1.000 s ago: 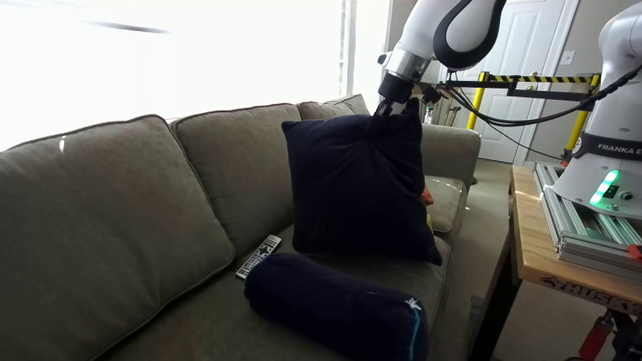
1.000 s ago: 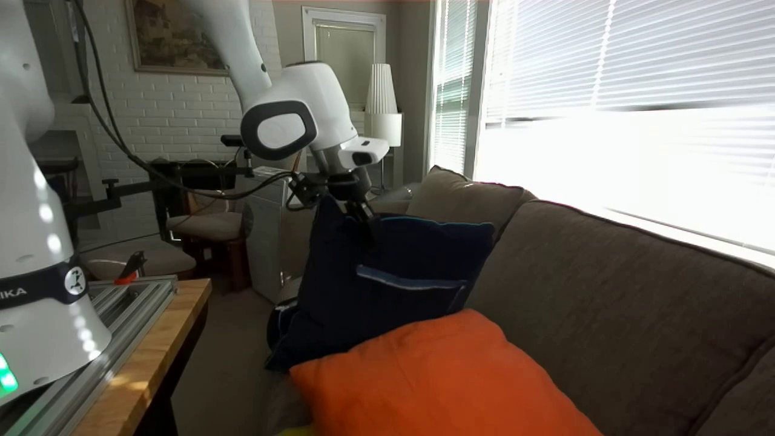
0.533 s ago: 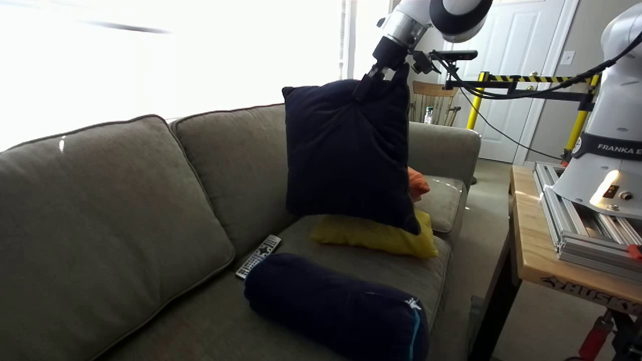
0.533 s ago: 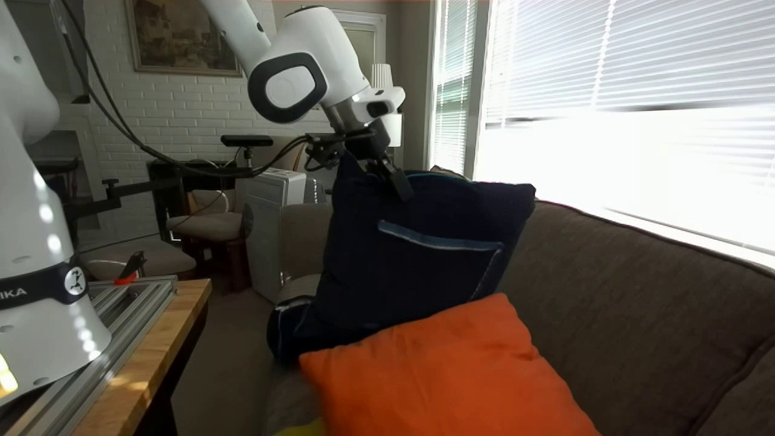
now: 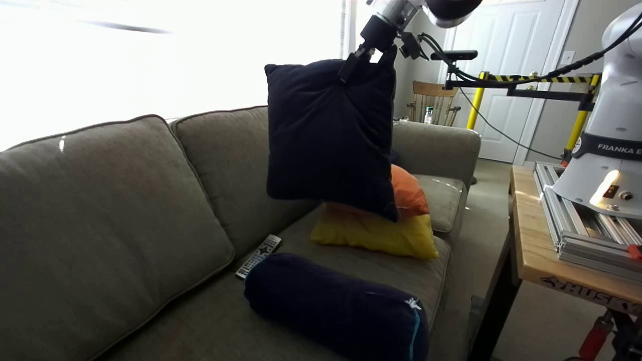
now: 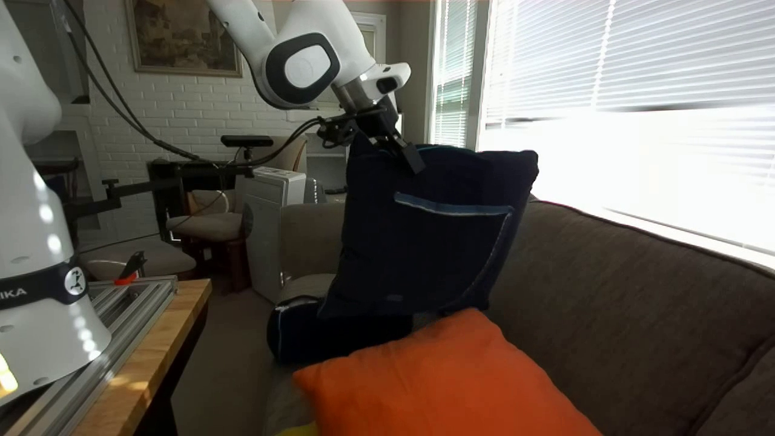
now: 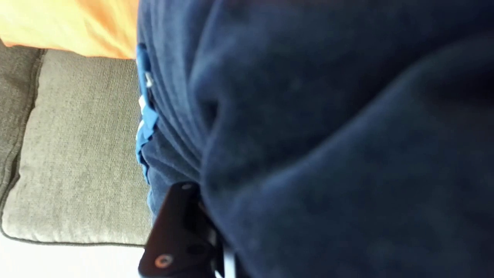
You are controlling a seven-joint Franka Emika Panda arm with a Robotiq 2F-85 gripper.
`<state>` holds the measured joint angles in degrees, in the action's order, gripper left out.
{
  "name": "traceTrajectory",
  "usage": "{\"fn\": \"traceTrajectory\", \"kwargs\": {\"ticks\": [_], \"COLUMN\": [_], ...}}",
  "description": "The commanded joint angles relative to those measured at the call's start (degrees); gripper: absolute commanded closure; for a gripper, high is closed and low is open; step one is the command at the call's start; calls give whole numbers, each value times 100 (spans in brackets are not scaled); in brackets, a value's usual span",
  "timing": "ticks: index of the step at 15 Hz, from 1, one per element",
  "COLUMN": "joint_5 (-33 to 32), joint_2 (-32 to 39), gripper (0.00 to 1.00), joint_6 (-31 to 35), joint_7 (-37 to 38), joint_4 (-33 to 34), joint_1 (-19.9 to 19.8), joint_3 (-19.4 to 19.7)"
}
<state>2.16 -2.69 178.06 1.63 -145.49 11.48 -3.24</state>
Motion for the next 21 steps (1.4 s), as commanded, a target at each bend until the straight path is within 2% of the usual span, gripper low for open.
{"fn": "traceTrajectory", "kwargs": {"ticks": [1, 3, 6, 9, 10, 12, 16, 18, 20, 21], "joint_5": [-209, -8, 264, 274, 169, -77, 63, 333, 836, 1254], "joint_2": [-401, -577, -762, -1049, -1145, -1365, -1621, -1606, -1498, -1156], "gripper": [100, 100, 100, 100, 100, 100, 100, 100, 100, 100], "joint_6": [-69, -6, 149, 218, 263, 485, 1141, 1698, 2363, 2458], "joint_7": [243, 98, -76, -59, 25, 347, 694, 912, 1127, 1050], "joint_4": [133, 49, -105, -293, -362, -537, -943, -1253, -1624, -1272], "joint_1": [-78, -202, -21, -91, -199, -685, -1637, -2168, -2529, -2754], "joint_3": [-47, -127, 200, 467, 512, 377, -150, -644, -1186, -1533]}}
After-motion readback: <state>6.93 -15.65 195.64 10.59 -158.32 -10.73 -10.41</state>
